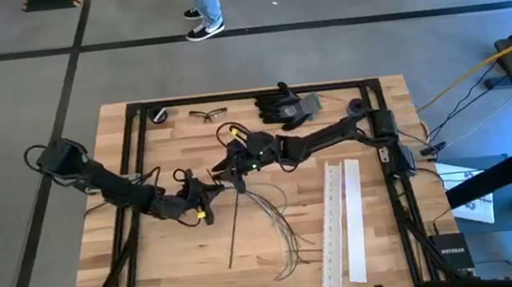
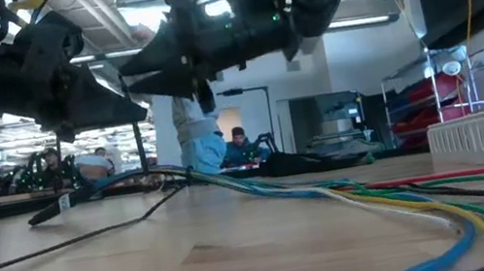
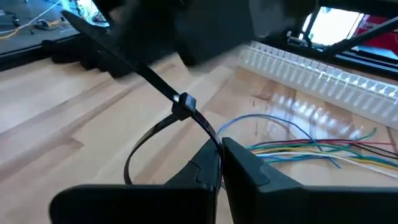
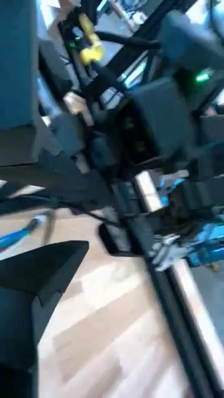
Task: Ziptie cables
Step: Wrap the zip tie on the cables
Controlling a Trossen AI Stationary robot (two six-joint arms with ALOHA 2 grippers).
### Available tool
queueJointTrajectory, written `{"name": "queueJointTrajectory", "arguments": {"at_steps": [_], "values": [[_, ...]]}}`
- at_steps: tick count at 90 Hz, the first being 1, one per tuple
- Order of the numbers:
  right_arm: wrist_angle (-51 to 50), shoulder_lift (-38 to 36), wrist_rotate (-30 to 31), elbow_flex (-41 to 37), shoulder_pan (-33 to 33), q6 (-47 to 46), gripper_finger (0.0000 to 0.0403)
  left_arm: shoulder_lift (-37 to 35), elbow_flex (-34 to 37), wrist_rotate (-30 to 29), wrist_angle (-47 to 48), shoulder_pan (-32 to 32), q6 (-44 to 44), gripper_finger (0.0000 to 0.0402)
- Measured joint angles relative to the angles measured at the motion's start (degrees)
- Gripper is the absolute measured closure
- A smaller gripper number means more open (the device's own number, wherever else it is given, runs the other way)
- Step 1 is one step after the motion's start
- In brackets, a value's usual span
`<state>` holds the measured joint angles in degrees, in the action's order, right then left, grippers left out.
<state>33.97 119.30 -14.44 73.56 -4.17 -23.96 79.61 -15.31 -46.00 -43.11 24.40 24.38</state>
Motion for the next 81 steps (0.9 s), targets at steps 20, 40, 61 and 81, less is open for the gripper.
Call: {"name": "queueJointTrajectory", "arguments": {"at_steps": [20, 40, 61, 81], "values": [[3.51, 2.07, -1.1, 0.71, 0.03, -1.29, 0.0283, 0.0, 0.0, -0.01, 0.04, 0.0, 0.0, 0.04], [3.13, 3.33, -3.75, 2.44, 0.07, -0.39, 0.0342, 0.0, 0.0, 0.0, 0.05, 0.0, -0.2, 0.04], [2.09, 3.66, -3.55, 2.62, 0.17, 5.17, 0.04, 0.0, 0.0, -0.03, 0.05, 0.0, -0.19, 0.04], [-0.15, 1.5, 6.3, 2.59, 1.38, 24.48, 0.0402, 0.0, 0.0, 0.63, 0.11, 1.11, 1.07, 0.04]]}}
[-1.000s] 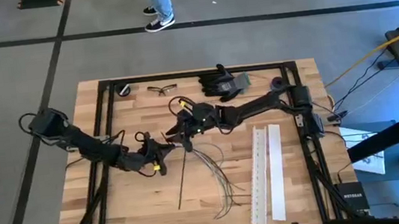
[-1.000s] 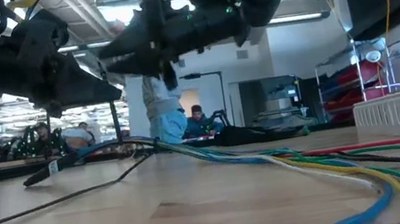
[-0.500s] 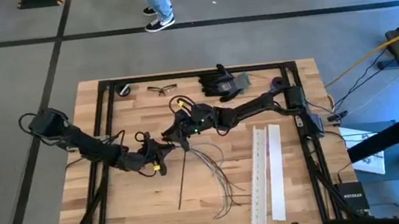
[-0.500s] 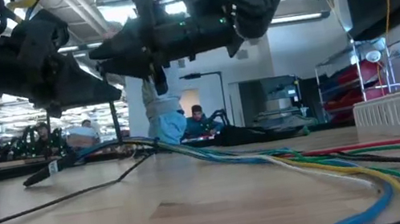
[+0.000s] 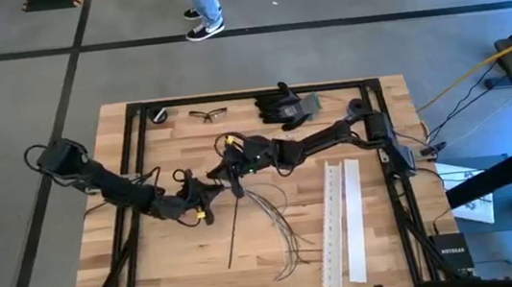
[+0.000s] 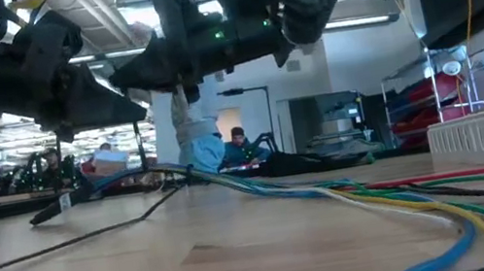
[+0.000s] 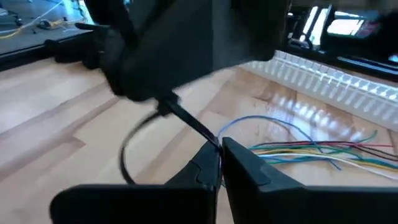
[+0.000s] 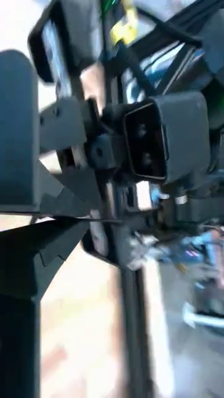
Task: Ziptie cables
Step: Wrap the zip tie on the cables
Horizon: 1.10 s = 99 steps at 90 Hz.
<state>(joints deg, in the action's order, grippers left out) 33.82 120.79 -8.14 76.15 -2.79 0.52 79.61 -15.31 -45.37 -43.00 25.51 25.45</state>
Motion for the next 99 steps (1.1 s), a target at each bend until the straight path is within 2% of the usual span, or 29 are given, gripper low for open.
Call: {"name": "queueJointTrajectory", "arguments": {"at_steps": [16, 23, 31, 56, 80, 91, 99], "values": [[-5.76, -3.62, 13.22, 2.31, 0.98, 20.83, 0.0402, 0.21, -0.01, 1.2, 1.2, 1.05, 1.58, 0.04], [-9.04, -5.21, 16.4, 3.4, 1.03, 27.01, 0.0403, 0.99, -0.02, 1.32, 2.14, 1.4, 2.43, 0.0401], [-12.78, -6.9, 17.73, 4.72, 0.53, 29.45, 0.0403, 2.3, 0.0, 2.24, 2.93, 1.47, 3.73, 0.0401], [-20.88, -7.7, 17.47, 6.07, 1.49, 27.95, 0.0403, 0.18, 0.06, 1.78, 0.42, 0.9, 1.87, 0.0398], [-22.4, -7.87, 17.42, 6.11, 2.37, 26.06, 0.0403, -3.08, 0.0, 1.68, 3.22, 0.88, -1.92, 0.0398], [-24.63, -7.87, 14.69, 6.12, 2.23, 16.91, 0.0403, -3.15, 0.0, 1.84, 8.32, 0.88, 1.4, 0.0398], [-26.67, -7.04, 11.05, 6.11, 1.6, 7.91, 0.0403, -3.14, 0.0, 4.51, 13.27, 0.96, 3.42, 0.0398]]}}
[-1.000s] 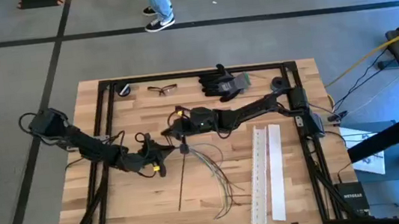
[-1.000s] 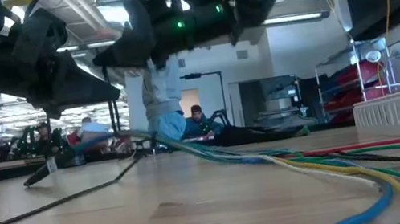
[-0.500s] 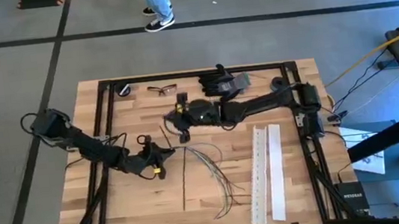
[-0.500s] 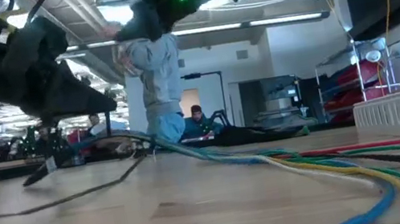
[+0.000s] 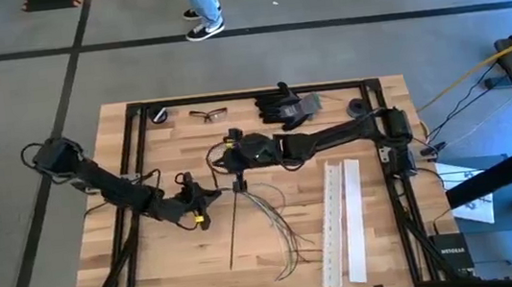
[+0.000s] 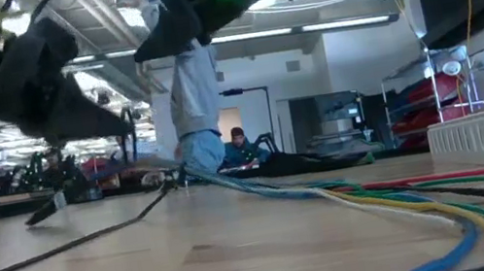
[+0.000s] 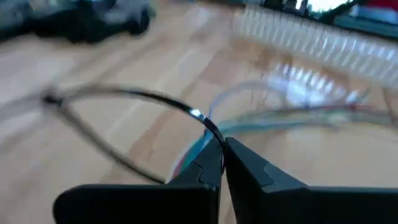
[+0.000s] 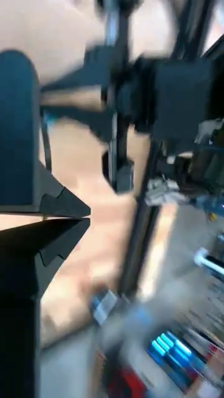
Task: Ziptie cables
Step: Wrap the zip tie on the cables
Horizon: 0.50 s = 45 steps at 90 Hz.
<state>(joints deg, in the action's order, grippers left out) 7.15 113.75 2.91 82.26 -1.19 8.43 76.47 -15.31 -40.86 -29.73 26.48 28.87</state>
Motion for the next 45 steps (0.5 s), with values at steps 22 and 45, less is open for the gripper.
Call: {"name": "queueJointTrajectory", "arguments": {"at_steps": [22, 45], "values": [[-0.98, 5.04, -8.83, -0.5, -3.22, -19.51, 0.0358, 1.86, 0.02, 1.51, 2.89, 1.43, -0.78, 0.039], [3.34, 10.36, -22.25, -0.48, -8.21, -30.33, 0.0269, 2.79, 0.02, 1.51, 3.73, 1.82, -1.08, 0.0341]]}}
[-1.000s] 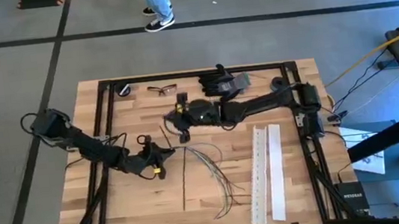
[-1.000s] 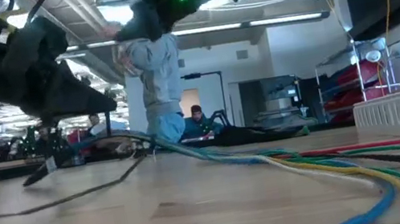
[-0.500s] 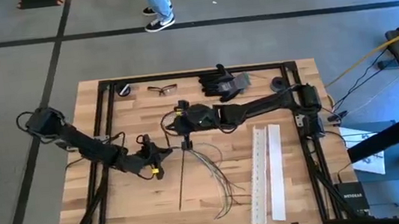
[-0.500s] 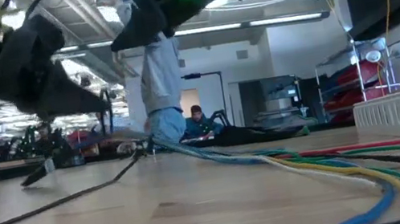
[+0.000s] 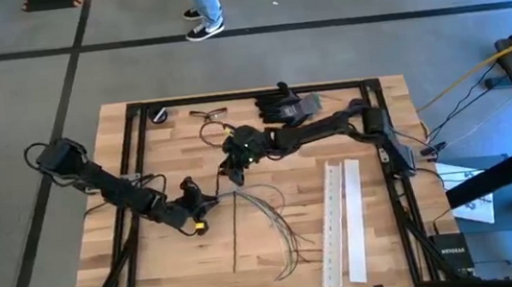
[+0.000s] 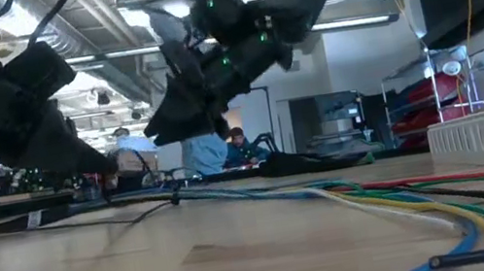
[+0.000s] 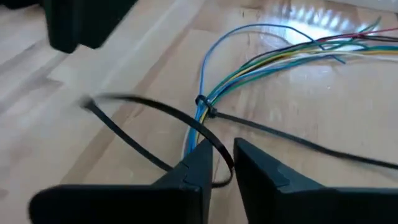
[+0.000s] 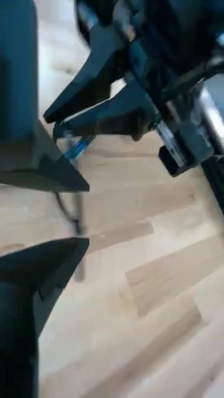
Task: Ziptie cables
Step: Wrap the zip tie on the cables
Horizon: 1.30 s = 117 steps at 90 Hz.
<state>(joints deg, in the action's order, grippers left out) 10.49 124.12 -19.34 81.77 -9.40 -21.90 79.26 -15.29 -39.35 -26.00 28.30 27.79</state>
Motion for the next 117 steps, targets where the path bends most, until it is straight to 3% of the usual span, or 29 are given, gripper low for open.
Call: {"name": "queueJointTrajectory", "arguments": {"at_steps": [26, 48, 79, 90, 104, 117], "values": [[3.07, 6.0, -1.71, 0.0, -2.06, -12.35, 0.0246, 0.0, 0.0, 0.0, 0.17, 0.22, -0.2, 0.0323], [0.19, 6.1, -6.13, 0.0, -1.87, -13.44, 0.0246, 0.0, 0.0, 0.0, 0.2, 0.19, -0.37, 0.0325], [1.1, 6.34, -0.01, 0.07, 1.37, -13.15, 0.025, 0.0, 0.0, 0.0, 0.15, 0.17, -0.38, 0.0325], [2.99, 6.45, -0.19, 0.05, 2.81, -11.85, 0.0286, 0.0, 0.0, 0.02, 0.15, 0.17, -0.37, 0.0325], [2.13, 6.45, 0.74, -0.02, 4.18, -6.08, 0.0383, 0.0, 0.0, 0.02, 0.15, 0.17, -0.37, 0.0325], [2.15, 5.94, 2.54, -0.02, 4.6, -0.95, 0.0395, -1.65, -0.08, 0.02, 0.27, 0.17, -1.07, 0.0325]]}}
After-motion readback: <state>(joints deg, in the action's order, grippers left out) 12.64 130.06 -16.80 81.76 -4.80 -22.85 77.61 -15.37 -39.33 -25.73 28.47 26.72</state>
